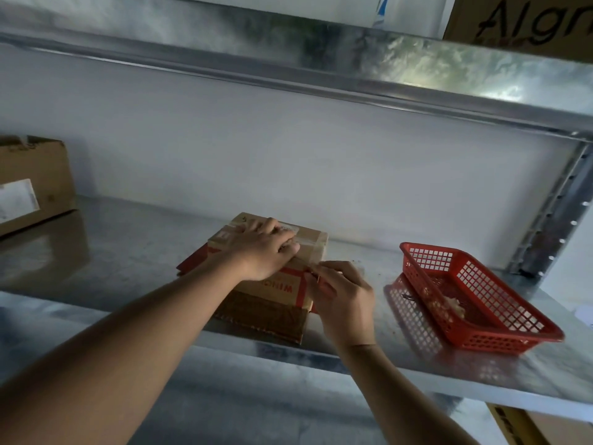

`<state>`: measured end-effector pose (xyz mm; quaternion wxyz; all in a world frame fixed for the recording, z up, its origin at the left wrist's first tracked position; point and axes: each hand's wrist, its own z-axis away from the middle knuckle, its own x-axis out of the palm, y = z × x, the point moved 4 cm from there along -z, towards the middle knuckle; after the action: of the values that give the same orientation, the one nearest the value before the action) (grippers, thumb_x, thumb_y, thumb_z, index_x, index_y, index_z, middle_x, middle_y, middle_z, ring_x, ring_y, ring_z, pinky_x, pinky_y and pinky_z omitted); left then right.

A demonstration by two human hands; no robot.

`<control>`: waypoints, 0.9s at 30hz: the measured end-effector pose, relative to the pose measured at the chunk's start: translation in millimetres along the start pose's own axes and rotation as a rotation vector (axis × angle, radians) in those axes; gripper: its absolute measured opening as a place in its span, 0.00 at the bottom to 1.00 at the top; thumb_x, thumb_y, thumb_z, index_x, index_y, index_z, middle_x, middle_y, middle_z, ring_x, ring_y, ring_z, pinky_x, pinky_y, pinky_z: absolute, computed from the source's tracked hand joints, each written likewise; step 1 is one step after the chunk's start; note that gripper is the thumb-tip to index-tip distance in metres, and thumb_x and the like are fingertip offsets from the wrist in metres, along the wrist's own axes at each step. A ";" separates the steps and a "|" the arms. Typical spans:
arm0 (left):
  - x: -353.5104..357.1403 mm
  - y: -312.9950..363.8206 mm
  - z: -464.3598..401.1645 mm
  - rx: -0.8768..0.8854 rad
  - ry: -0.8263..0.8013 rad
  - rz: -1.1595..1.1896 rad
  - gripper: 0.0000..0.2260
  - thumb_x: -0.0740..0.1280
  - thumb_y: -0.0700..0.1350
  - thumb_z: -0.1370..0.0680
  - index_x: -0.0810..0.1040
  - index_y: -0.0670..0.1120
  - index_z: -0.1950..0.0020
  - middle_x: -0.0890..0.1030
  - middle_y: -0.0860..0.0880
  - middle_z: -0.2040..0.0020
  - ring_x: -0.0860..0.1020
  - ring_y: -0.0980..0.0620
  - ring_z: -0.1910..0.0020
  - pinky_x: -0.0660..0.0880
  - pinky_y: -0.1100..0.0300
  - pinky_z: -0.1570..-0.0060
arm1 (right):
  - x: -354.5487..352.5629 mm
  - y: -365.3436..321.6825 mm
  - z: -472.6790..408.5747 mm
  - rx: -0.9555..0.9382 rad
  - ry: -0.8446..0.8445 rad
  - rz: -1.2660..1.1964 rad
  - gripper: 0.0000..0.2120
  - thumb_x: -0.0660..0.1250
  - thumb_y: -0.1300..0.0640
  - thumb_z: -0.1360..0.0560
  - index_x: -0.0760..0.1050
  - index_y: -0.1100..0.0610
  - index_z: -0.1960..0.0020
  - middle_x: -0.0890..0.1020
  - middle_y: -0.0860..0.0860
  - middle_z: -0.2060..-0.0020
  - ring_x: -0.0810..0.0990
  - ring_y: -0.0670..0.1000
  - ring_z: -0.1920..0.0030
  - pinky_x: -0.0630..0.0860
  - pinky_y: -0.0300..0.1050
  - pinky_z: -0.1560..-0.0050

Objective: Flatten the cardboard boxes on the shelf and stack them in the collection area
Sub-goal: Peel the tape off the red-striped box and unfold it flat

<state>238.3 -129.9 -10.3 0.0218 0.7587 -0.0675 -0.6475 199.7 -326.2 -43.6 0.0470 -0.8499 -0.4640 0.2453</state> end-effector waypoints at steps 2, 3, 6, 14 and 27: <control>0.0 0.0 -1.0 0.006 0.003 0.000 0.29 0.40 0.68 0.18 0.58 0.62 0.18 0.57 0.55 0.19 0.55 0.42 0.20 0.63 0.36 0.29 | -0.5 -2.1 3.2 -0.013 0.031 -0.016 0.06 0.80 0.64 0.28 0.88 0.60 0.51 0.86 0.53 0.53 0.85 0.51 0.59 0.84 0.49 0.64; 0.1 0.0 -1.6 0.008 0.005 -0.001 0.29 0.40 0.68 0.18 0.58 0.62 0.18 0.57 0.55 0.19 0.55 0.42 0.20 0.62 0.36 0.28 | -0.3 -3.4 4.3 -0.026 0.028 -0.014 0.06 0.79 0.64 0.28 0.88 0.60 0.52 0.85 0.54 0.54 0.85 0.52 0.60 0.84 0.50 0.65; 1.4 -0.2 -1.9 0.015 0.009 -0.013 0.29 0.41 0.68 0.17 0.58 0.61 0.18 0.57 0.54 0.19 0.54 0.42 0.20 0.58 0.35 0.26 | 0.0 -6.7 5.1 -0.077 -0.024 0.051 0.04 0.74 0.61 0.23 0.86 0.61 0.51 0.84 0.54 0.53 0.84 0.53 0.61 0.83 0.51 0.69; 2.5 -0.9 -2.2 0.038 0.019 -0.039 0.29 0.41 0.68 0.17 0.58 0.60 0.18 0.58 0.53 0.19 0.56 0.41 0.20 0.58 0.36 0.26 | 2.6 -13.4 0.4 0.057 -0.097 0.161 0.03 0.67 0.65 0.19 0.80 0.61 0.49 0.80 0.54 0.50 0.81 0.57 0.61 0.80 0.51 0.70; 0.6 -7.7 1.9 0.178 0.052 -0.008 0.32 0.40 0.70 0.19 0.62 0.63 0.19 0.61 0.59 0.22 0.59 0.46 0.22 0.63 0.40 0.28 | -7.3 11.9 -8.2 0.698 0.028 -0.420 0.10 0.60 0.69 0.18 0.74 0.56 0.52 0.86 0.50 0.62 0.87 0.48 0.59 0.85 0.48 0.59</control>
<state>237.1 -122.3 -12.1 -0.0467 0.7744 -0.1211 -0.6192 209.2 -337.7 -37.3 0.3882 -0.6729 -0.5156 0.3615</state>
